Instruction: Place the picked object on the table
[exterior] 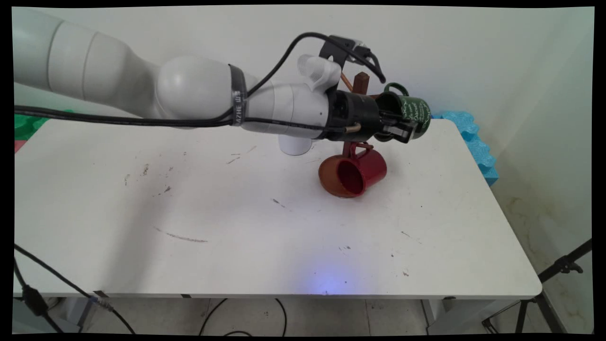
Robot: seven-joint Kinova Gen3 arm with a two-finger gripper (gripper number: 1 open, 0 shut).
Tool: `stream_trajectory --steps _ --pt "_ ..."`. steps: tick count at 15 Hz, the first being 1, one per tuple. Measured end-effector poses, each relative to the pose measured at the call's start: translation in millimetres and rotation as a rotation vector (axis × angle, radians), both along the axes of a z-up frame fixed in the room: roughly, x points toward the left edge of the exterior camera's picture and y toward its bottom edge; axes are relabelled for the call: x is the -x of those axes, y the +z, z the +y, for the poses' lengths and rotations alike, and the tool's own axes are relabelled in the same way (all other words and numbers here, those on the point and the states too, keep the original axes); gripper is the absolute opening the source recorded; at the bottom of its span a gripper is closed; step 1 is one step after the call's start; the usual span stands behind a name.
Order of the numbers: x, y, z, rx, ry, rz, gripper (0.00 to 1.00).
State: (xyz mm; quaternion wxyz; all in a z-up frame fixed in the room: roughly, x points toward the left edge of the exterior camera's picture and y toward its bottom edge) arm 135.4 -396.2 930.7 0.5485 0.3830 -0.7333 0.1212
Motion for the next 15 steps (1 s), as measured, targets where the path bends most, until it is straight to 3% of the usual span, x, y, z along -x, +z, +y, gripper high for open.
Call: stream_trajectory --steps 7,15 --pt "-2.6 22.2 19.3 0.017 -0.058 0.006 0.0" --pt "-39.5 59.4 41.2 -0.015 -0.164 -0.133 0.0"
